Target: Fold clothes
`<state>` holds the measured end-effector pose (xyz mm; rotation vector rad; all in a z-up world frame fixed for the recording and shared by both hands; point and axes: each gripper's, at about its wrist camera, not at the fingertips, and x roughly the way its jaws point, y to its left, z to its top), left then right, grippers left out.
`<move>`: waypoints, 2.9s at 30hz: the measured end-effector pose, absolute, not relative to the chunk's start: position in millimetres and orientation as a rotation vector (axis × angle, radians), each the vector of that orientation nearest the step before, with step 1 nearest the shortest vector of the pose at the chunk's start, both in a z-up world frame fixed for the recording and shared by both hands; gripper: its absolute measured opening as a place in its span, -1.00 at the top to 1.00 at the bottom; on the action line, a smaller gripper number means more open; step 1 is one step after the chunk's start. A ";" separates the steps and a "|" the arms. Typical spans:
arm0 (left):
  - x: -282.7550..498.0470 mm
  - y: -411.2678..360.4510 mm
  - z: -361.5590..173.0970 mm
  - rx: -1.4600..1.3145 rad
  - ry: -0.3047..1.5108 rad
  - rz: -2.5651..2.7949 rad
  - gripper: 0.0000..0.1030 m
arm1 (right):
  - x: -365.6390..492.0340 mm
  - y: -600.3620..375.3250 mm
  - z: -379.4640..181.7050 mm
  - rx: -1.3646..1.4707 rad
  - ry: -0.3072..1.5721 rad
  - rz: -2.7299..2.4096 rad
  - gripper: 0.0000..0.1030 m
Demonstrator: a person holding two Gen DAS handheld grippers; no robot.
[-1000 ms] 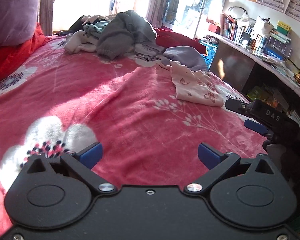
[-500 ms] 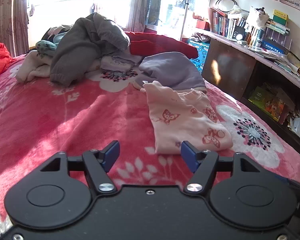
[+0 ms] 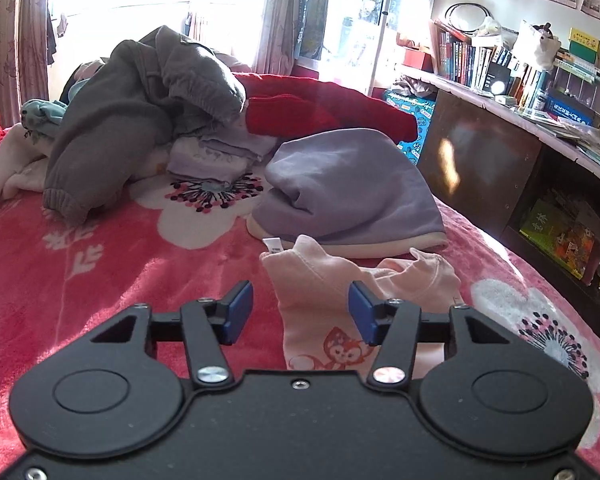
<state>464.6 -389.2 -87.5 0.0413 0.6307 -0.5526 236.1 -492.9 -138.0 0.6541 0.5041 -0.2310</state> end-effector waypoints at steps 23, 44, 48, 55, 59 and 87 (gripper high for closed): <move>363.5 -247.9 29.4 0.063 0.331 -0.526 0.95 | 228.2 -487.2 -132.7 0.664 0.498 -0.202 -0.92; 142.4 -8.7 3.4 -0.011 0.511 -0.241 0.95 | 193.3 -370.1 -135.5 0.560 0.609 0.237 -0.74; 105.5 4.9 -43.8 -0.111 0.652 -0.197 0.95 | 169.3 -342.6 -129.6 0.488 0.623 0.291 -0.65; 72.5 21.4 -55.8 -0.233 0.702 -0.177 0.42 | 120.9 -319.4 -129.1 0.499 0.702 0.358 -0.65; 67.2 38.5 -45.4 -0.293 0.664 -0.155 0.20 | 101.5 -307.7 -127.1 0.473 0.740 0.392 -0.65; 125.5 43.7 -108.1 -0.318 0.642 -0.371 1.00 | 77.2 -267.8 -131.7 0.612 0.832 0.387 -0.76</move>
